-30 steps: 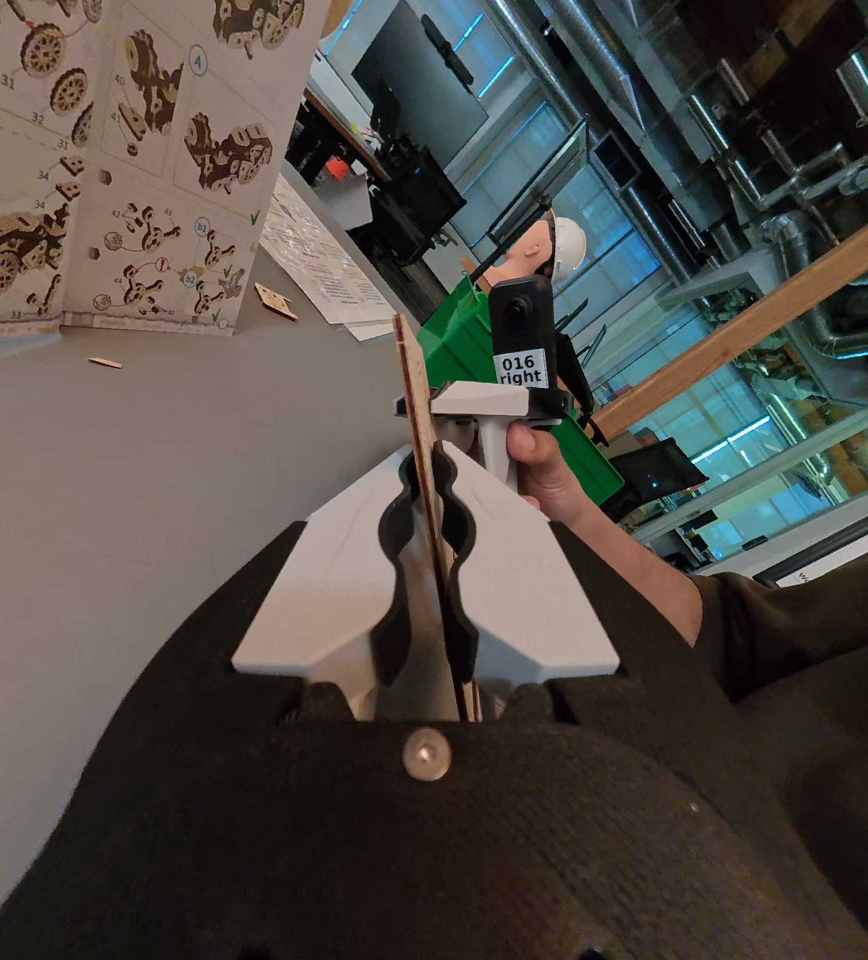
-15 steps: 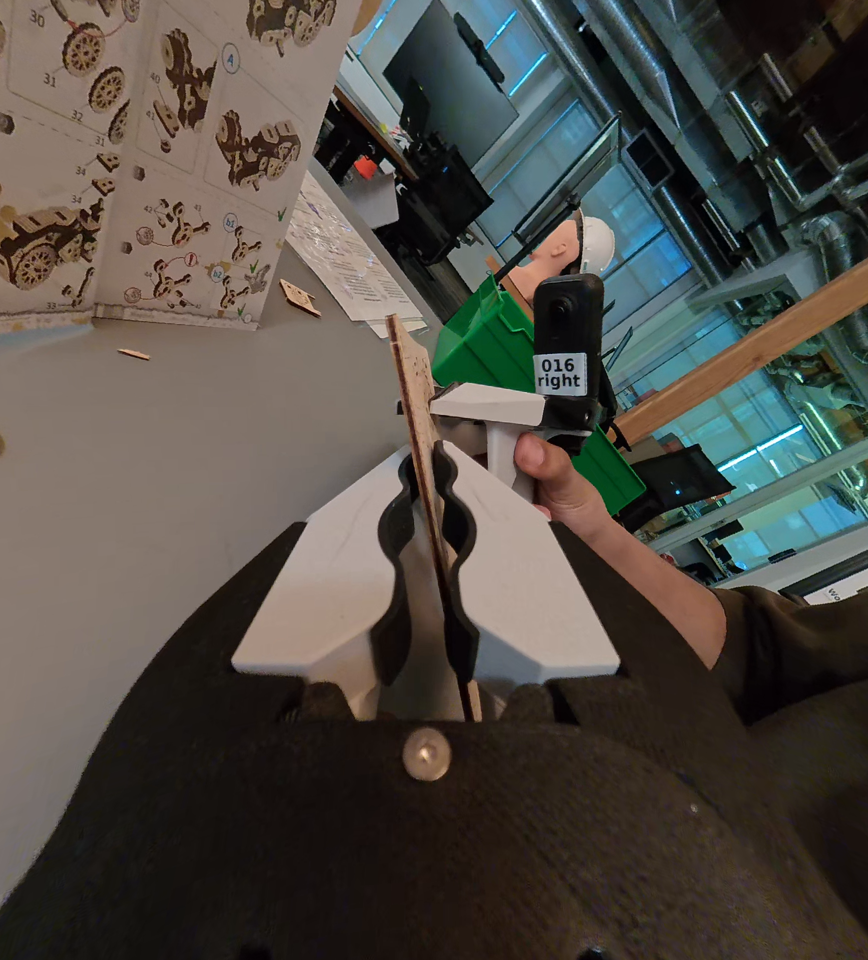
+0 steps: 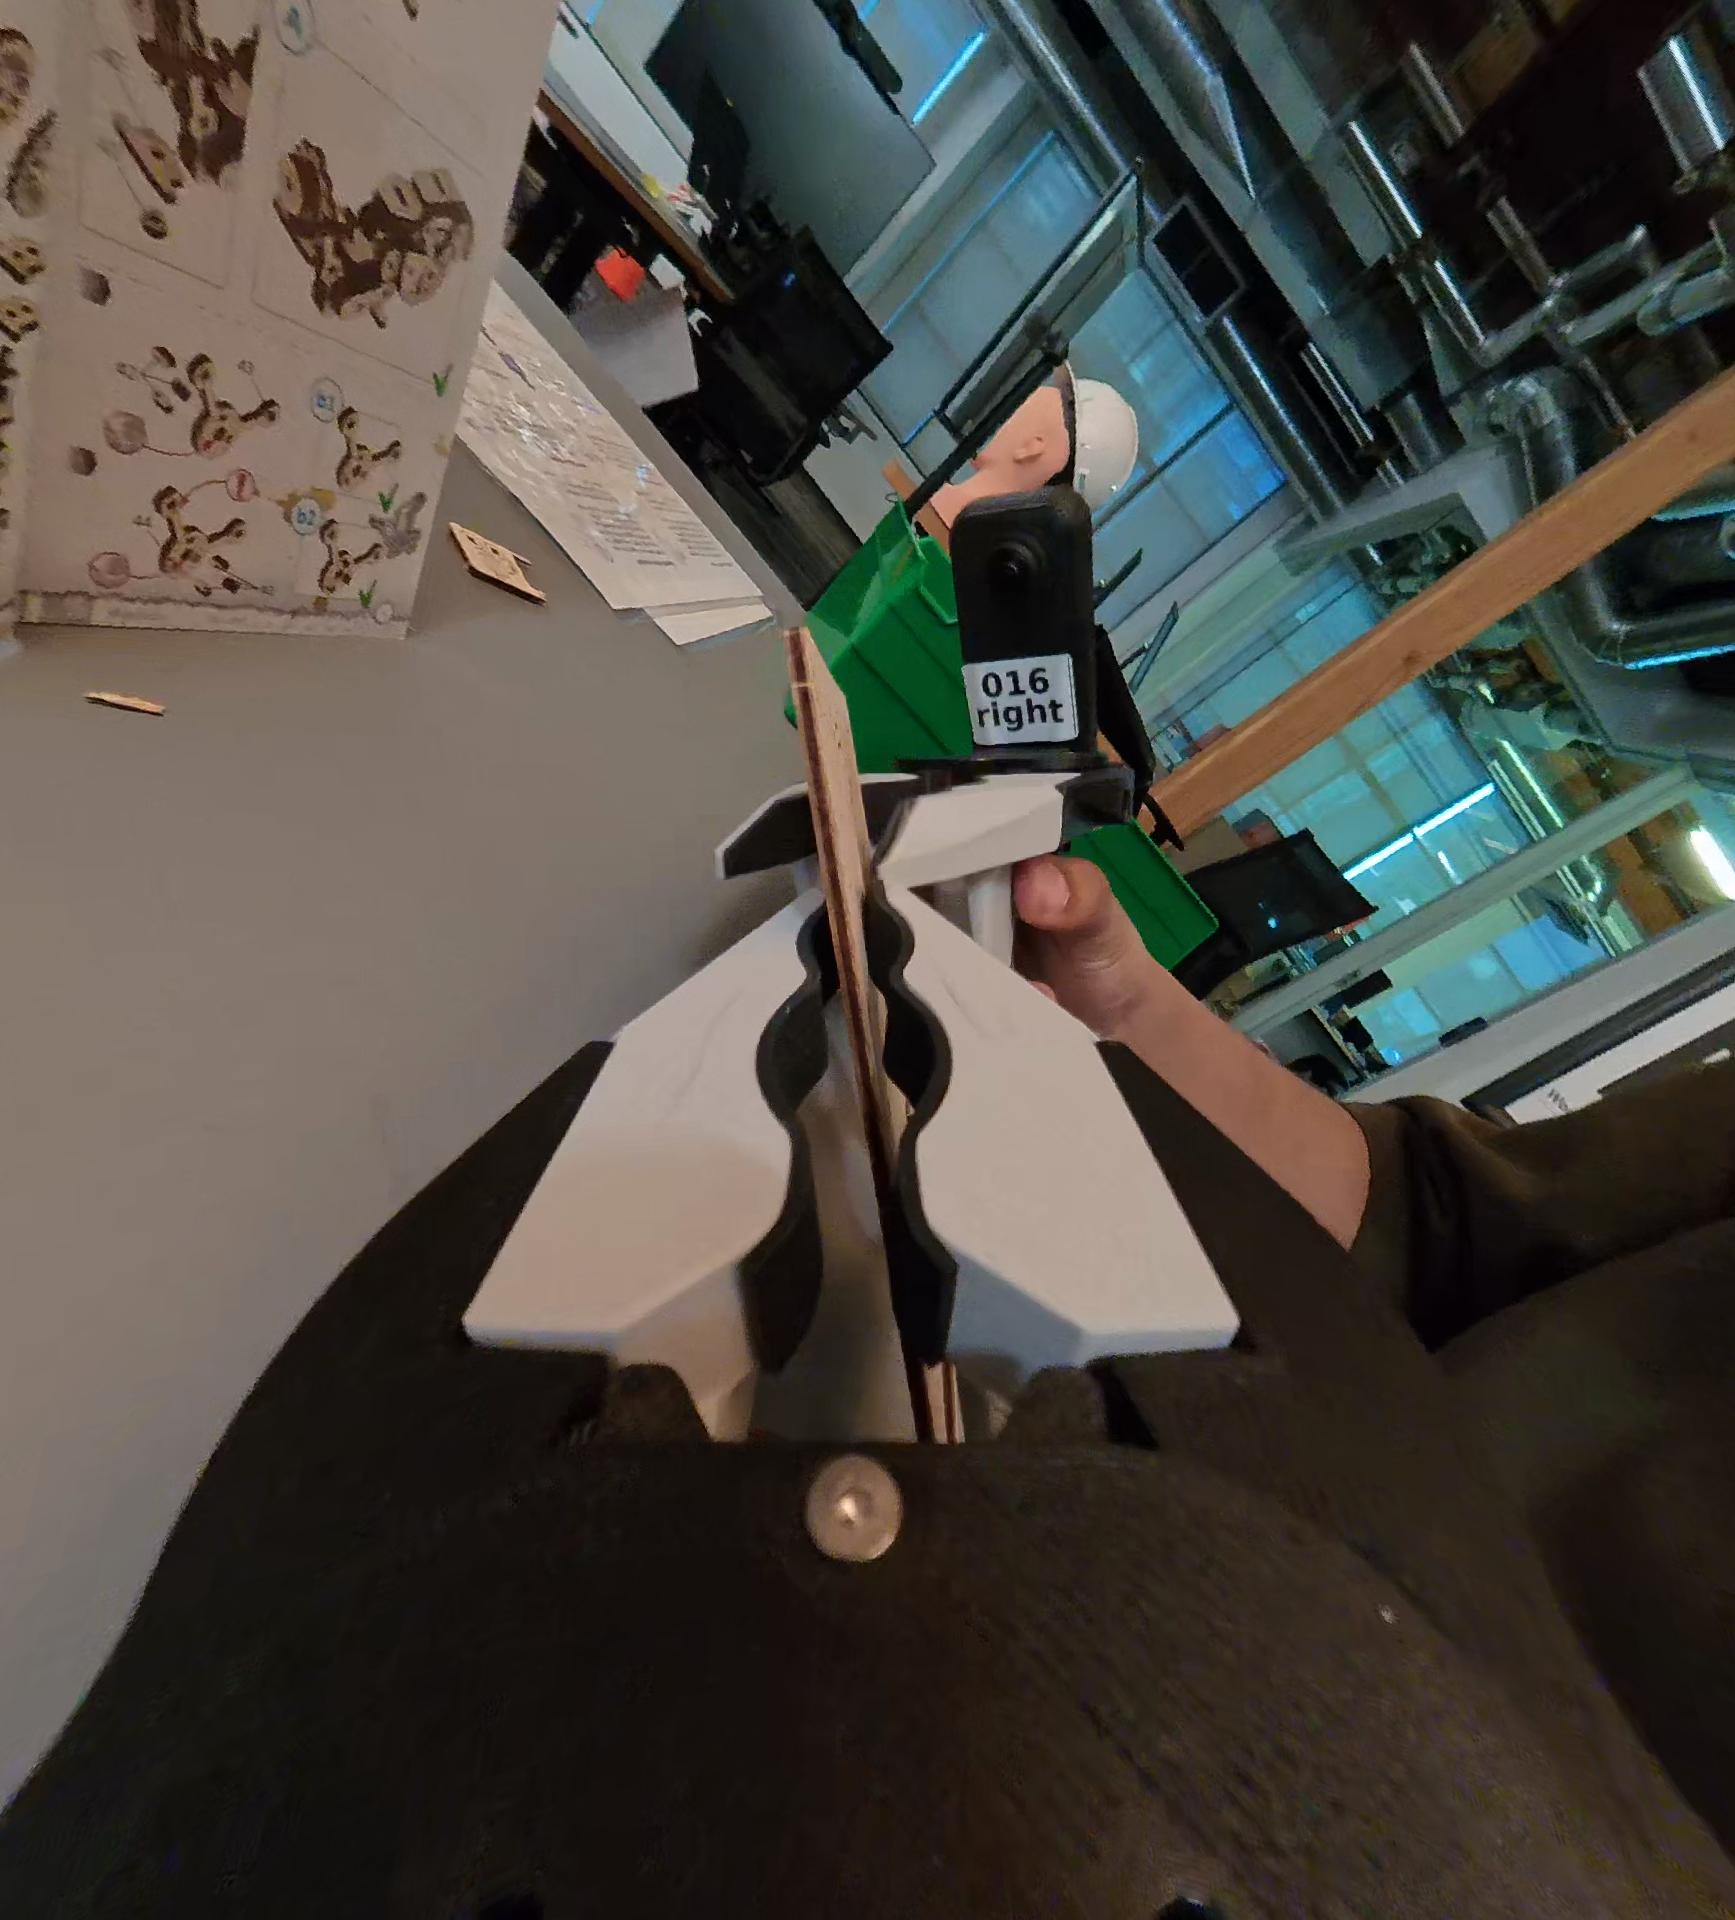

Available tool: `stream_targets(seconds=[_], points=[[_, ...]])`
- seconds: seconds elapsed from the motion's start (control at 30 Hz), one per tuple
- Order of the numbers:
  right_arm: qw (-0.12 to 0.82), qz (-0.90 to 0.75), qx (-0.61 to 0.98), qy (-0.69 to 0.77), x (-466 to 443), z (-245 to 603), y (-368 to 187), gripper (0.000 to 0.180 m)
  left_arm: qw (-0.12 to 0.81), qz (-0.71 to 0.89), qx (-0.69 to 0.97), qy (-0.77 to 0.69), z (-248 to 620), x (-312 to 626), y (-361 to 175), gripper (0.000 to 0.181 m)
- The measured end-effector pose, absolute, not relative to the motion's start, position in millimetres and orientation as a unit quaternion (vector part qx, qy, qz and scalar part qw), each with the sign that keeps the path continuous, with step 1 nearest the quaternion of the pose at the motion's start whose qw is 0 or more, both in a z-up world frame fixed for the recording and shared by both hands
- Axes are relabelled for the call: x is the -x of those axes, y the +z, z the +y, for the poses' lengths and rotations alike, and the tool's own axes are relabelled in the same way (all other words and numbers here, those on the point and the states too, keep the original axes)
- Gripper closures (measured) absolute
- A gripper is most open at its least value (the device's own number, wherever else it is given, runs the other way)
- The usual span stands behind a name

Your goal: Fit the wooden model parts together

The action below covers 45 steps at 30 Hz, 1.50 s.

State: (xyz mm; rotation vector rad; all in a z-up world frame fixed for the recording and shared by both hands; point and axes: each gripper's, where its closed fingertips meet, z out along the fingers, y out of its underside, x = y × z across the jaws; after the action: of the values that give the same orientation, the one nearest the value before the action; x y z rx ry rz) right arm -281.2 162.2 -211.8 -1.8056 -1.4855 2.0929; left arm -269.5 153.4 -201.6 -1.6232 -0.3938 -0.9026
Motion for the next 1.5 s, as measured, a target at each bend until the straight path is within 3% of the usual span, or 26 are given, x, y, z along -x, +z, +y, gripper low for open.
stream_targets(seconds=[0.1, 0.33, 1.5], points=[[0.004, -0.472, 0.568, 0.674, 280.7, 157.4, -208.4, 0.165, 0.583, -0.172, 0.692, -0.390, 153.1, 270.8, -201.5, 0.181], [-0.013, -0.459, 0.563, 0.687, 279.5, 157.4, -205.1, 0.169, 0.582, -0.169, 0.690, -0.396, 152.5, 269.9, -200.7, 0.181], [-0.017, -0.464, 0.549, 0.695, 279.4, 158.0, -202.5, 0.173, 0.585, -0.170, 0.692, -0.387, 152.1, 270.5, -200.9, 0.181]])
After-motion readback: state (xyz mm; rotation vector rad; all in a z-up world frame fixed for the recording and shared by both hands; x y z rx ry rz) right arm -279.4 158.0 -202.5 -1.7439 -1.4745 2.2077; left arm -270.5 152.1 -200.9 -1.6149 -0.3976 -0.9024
